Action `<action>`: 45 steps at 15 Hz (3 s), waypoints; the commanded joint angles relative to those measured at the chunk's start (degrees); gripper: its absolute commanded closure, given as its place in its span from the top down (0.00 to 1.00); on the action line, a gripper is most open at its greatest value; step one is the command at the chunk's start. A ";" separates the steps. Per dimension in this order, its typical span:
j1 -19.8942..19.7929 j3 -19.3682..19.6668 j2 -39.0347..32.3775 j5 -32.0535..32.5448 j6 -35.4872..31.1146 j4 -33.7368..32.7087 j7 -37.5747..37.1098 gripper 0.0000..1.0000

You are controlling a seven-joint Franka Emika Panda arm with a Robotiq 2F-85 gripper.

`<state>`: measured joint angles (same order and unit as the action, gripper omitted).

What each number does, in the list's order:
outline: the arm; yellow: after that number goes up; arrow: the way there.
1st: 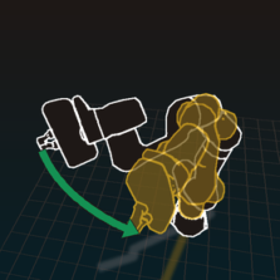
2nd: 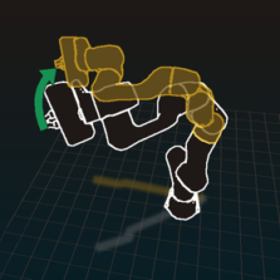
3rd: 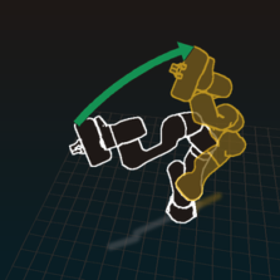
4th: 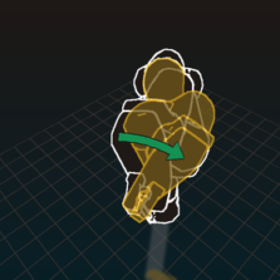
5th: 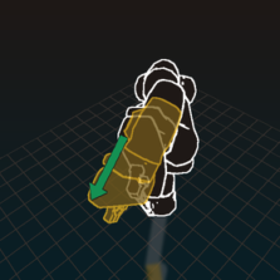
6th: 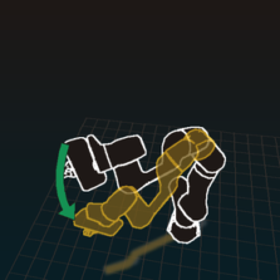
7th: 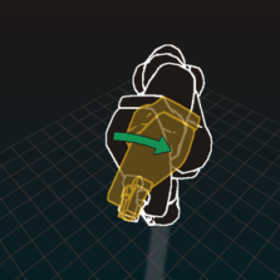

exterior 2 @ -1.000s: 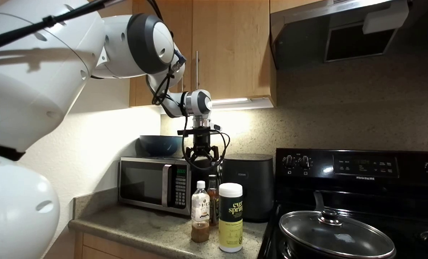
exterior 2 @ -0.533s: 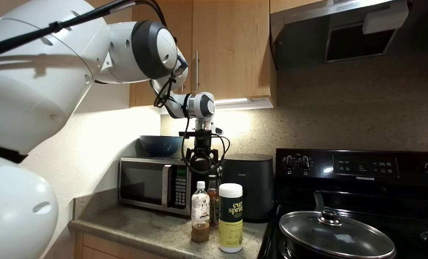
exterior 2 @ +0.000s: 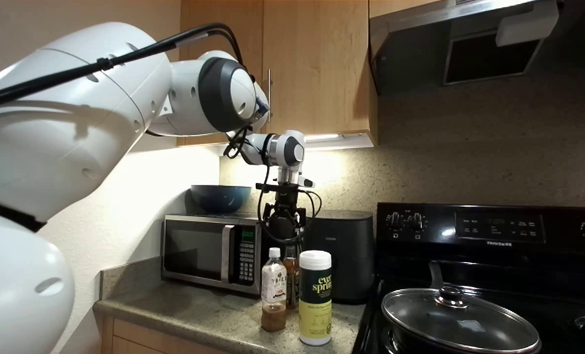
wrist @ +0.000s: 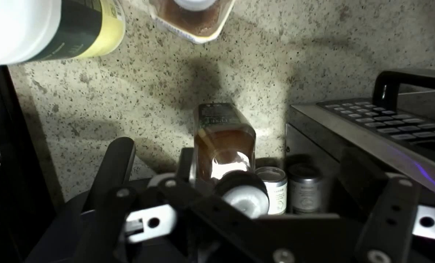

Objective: Move the oil bottle to the back, the plastic bottle to the right and then bring the oil bottle back

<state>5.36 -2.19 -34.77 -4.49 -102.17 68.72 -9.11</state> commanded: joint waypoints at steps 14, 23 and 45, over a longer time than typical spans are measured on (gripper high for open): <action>-0.58 -0.08 -8.31 0.00 8.11 -13.38 1.62 1.00; -1.12 0.21 -12.20 -0.25 13.21 -19.42 1.59 0.53; -0.61 0.30 -15.01 0.57 12.42 -21.51 2.99 0.63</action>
<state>4.84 -1.66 -48.93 -4.45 -90.88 49.08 -8.49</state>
